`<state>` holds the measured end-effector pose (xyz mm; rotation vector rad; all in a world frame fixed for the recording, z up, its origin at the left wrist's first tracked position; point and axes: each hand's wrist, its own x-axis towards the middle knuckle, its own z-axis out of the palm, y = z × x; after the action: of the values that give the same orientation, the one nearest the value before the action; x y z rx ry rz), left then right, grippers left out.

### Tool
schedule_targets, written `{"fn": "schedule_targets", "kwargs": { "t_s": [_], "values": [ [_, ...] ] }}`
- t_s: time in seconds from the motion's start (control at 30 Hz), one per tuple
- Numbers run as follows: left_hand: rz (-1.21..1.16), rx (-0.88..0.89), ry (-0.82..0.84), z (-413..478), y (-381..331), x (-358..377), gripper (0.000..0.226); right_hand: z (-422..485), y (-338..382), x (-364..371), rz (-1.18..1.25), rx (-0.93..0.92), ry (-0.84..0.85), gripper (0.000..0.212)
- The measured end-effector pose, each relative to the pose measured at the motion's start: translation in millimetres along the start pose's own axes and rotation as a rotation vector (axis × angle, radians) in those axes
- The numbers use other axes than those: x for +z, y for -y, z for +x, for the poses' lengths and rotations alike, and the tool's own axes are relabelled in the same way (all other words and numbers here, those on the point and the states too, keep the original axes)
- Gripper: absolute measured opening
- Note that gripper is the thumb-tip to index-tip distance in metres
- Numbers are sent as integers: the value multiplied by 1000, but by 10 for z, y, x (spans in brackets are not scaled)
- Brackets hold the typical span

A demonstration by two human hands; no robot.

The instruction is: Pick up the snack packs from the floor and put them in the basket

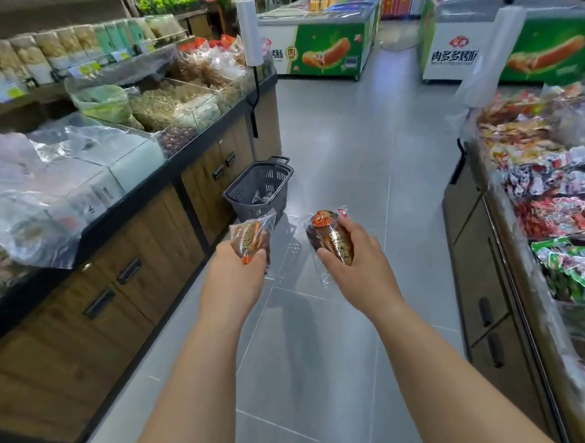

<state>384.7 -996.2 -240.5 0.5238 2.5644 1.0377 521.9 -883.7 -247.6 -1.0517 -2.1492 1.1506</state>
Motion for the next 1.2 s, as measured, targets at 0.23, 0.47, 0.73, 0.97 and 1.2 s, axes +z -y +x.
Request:
{"fn": "schedule_targets", "kwargs": {
  "t_s": [0.23, 0.47, 0.73, 0.97, 1.2],
  "values": [
    [-11, -8, 4, 1223, -359, 339, 52, 1312, -173, 238, 21, 24, 19, 61],
    [-26, -77, -19, 2635, -1066, 826, 48, 3055, -335, 258, 11, -18, 100, 61],
    [-62, -158, -87, 3947, -1661, 1167, 44, 4803, -345, 231, 2, -70, 162, 58],
    [-121, -178, -163, 5307, -1829, 1332, 48, 6174, -347, 731, -15, -110, 221, 58],
    [-97, -203, -165, 6875, -1902, 1370, 45, 7609, -140, 1448, -45, -139, 284, 59]
  ]
}}
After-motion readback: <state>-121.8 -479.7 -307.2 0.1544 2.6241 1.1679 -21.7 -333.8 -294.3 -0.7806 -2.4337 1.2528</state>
